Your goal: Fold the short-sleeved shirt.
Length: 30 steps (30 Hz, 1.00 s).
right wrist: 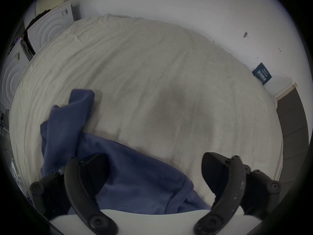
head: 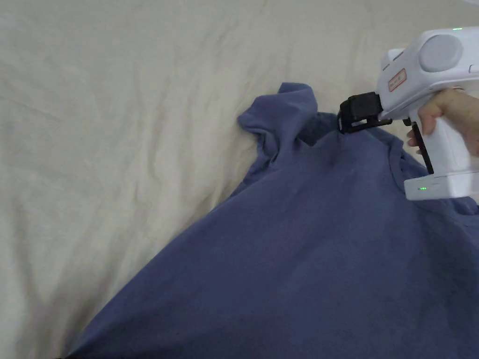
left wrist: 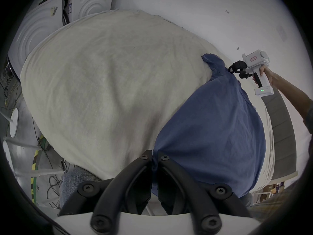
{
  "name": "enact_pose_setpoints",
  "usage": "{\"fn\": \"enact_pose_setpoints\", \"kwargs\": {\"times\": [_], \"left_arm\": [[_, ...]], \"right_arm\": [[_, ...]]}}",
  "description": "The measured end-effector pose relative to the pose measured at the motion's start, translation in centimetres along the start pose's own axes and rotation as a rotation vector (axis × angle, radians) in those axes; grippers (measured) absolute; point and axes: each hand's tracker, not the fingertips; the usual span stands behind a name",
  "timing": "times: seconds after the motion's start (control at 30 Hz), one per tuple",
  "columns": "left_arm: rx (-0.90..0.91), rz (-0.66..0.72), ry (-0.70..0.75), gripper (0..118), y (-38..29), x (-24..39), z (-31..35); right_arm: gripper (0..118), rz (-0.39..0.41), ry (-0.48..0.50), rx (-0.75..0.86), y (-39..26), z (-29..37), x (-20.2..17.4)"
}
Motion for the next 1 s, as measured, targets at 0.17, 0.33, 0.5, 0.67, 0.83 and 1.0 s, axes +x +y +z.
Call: {"fn": "enact_pose_setpoints", "kwargs": {"times": [0.17,0.33,0.5,0.67,0.83,1.0], "left_arm": [[0.002,0.007,0.011,6,-0.3,0.2,-0.3],[0.015,0.019,-0.001,6,-0.5,0.2,-0.1],[0.028,0.034,-0.008,6,-0.4,0.3,0.1],[0.068,-0.008,-0.032,6,-0.1,1.0,1.8],[0.165,-0.041,-0.129,6,1.6,1.7,5.0],[0.303,-0.004,-0.235,6,4.6,3.0,9.8]], "right_arm": [[59,-0.091,0.086,-0.028,-0.4,-1.1,0.1],[8,-0.098,0.059,-0.01,-0.5,0.7,-0.1],[7,-0.128,0.089,0.061,-1.7,7.0,0.7],[8,-0.138,0.118,0.18,-6.6,18.7,1.7],[8,-0.235,0.119,0.296,-15.3,31.7,2.9],[8,-0.335,0.088,0.48,-24.7,44.5,3.8]]}}
